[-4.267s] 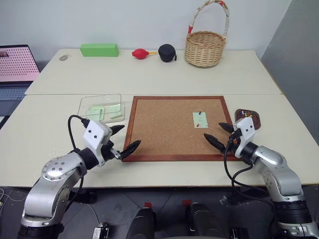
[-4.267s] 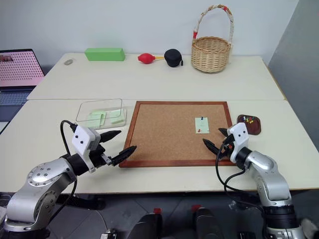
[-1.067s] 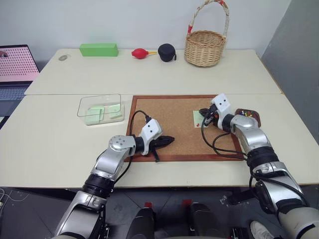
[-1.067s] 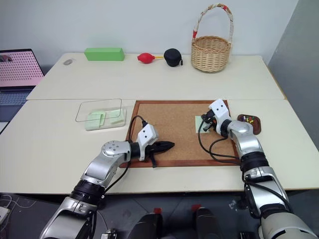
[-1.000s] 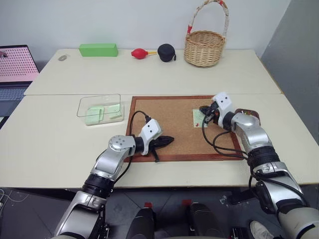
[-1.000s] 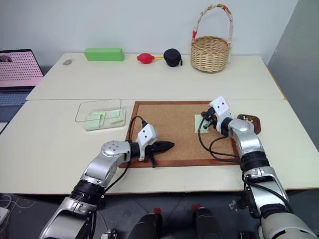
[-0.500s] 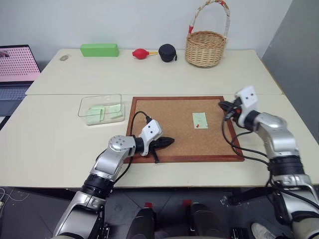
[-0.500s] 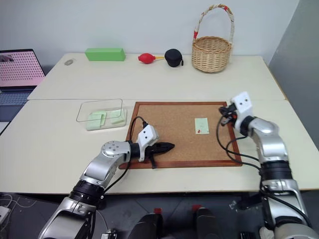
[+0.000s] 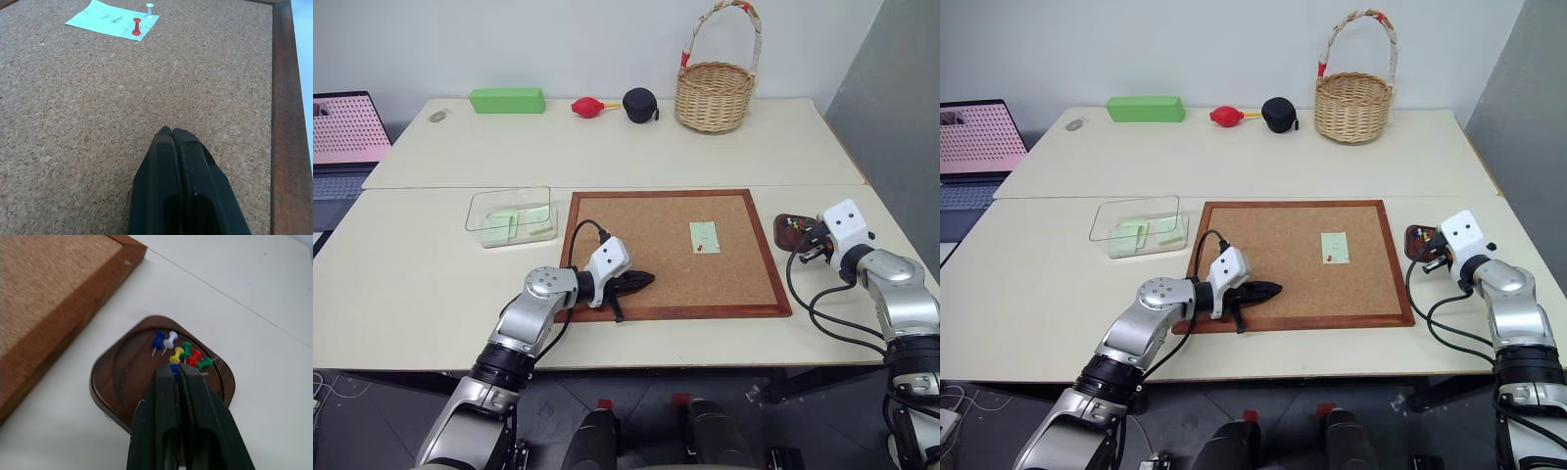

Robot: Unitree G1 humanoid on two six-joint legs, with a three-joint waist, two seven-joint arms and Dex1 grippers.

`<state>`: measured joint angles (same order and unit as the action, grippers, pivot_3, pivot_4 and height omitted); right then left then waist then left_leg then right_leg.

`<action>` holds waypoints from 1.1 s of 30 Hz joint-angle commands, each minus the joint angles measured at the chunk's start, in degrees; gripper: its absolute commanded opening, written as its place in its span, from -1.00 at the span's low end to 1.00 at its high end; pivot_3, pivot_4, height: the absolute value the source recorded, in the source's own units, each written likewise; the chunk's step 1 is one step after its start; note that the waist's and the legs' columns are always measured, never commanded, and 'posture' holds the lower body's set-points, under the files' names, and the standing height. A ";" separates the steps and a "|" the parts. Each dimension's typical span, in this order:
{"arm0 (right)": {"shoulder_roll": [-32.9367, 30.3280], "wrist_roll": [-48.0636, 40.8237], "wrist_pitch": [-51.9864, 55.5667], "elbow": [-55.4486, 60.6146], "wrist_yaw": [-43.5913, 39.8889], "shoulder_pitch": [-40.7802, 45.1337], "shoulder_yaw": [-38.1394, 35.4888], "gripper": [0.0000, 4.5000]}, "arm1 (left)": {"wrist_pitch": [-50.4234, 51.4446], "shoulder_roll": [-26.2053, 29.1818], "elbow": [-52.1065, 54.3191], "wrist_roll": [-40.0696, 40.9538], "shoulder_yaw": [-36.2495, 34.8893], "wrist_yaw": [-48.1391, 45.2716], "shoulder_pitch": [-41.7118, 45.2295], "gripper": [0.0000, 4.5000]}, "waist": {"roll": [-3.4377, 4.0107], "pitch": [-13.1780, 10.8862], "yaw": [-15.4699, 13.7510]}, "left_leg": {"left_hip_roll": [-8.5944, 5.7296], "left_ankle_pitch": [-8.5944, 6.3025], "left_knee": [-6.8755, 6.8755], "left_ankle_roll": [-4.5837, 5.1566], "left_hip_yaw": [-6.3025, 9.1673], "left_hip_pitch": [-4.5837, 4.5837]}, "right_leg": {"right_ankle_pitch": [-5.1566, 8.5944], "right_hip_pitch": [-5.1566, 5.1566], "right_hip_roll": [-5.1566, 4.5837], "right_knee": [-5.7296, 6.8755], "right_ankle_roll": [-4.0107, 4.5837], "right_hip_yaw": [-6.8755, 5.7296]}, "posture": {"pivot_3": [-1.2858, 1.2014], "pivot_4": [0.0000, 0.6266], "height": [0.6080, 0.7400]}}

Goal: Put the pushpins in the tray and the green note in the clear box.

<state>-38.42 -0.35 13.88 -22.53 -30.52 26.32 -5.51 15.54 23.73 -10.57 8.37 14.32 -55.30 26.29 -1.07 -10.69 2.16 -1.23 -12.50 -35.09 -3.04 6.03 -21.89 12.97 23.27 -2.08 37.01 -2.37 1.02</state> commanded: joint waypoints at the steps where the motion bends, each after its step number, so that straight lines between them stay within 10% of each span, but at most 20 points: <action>1: -1.35 0.58 -1.35 -0.86 0.90 2.91 -0.80 -0.75 | 0.04 0.65 -0.97 -1.40 1.20 -0.49 -1.03 -1.00 | 0.00 0.00 0.00 | 0.00 0.00 0.00 0.00 0.00 0.00 | 0.00 0.00 0.00 0.00 0.00 0.00 | 0.03 -0.52 1.00; 14: -1.49 -2.10 1.53 1.73 -1.48 3.38 -2.27 0.47 | -0.96 0.82 -2.27 -1.76 1.21 -0.49 -0.95 -1.00 | 0.01 0.01 0.03 | 0.01 0.00 0.00 0.00 0.01 0.00 | 0.00 0.00 0.00 0.00 0.00 -0.01 | 0.03 -0.52 1.00; 33: 0.60 -10.85 10.70 7.18 -4.83 1.54 -5.55 0.47 | -2.01 1.18 -2.78 -2.58 1.28 -0.43 -0.93 -1.00 | 0.02 0.01 0.03 | 0.01 0.00 -0.01 0.00 0.02 0.02 | 0.00 -0.02 0.00 0.02 0.00 -0.01 | 0.03 -0.52 1.00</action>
<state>-38.01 -8.29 26.38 -19.64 -34.22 27.33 -8.25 12.96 23.81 -12.04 7.83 14.40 -55.68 26.51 -1.05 -10.67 2.18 -1.22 -12.50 -35.10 -3.04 6.04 -21.87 12.97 23.25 -2.08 37.03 -2.37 1.02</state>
